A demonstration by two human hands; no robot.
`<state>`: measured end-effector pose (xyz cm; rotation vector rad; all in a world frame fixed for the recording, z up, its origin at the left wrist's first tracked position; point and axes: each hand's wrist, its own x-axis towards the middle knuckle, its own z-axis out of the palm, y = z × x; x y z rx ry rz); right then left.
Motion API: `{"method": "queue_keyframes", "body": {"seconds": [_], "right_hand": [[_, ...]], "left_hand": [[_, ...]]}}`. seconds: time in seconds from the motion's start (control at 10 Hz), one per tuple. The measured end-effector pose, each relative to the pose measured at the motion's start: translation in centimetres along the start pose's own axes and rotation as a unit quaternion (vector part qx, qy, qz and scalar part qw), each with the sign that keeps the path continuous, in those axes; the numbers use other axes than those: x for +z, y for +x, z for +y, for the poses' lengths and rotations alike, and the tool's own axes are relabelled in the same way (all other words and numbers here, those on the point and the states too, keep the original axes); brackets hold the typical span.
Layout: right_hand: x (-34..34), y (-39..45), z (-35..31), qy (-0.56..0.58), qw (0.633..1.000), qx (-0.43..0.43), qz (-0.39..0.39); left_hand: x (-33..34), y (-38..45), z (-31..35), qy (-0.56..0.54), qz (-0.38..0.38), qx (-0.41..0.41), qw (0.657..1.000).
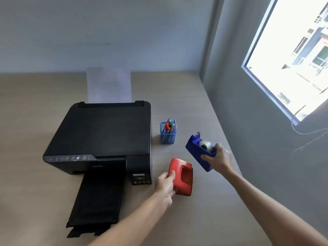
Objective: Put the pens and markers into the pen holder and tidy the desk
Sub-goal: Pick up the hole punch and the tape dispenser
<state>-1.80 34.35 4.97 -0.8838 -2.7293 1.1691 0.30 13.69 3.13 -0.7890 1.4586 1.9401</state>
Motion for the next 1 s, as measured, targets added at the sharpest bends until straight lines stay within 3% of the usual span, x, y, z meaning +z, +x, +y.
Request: {"method": "queue_keyframes", "body": {"seconds": [0.4, 0.7, 1.0], "right_hand": [[8.0, 3.4, -0.7, 0.041, 0.993, 0.104, 0.03], [10.1, 4.8, -3.0, 0.052, 0.99, 0.13, 0.018], [8.4, 3.2, -3.6, 0.037, 0.993, 0.114, -0.023]], "left_hand": [[1.7, 10.4, 0.2, 0.02, 0.175, 0.044, 0.983], [1.6, 12.7, 0.9, 0.088, 0.175, 0.059, 0.979], [1.8, 9.8, 1.3, 0.155, 0.151, 0.051, 0.975]]}}
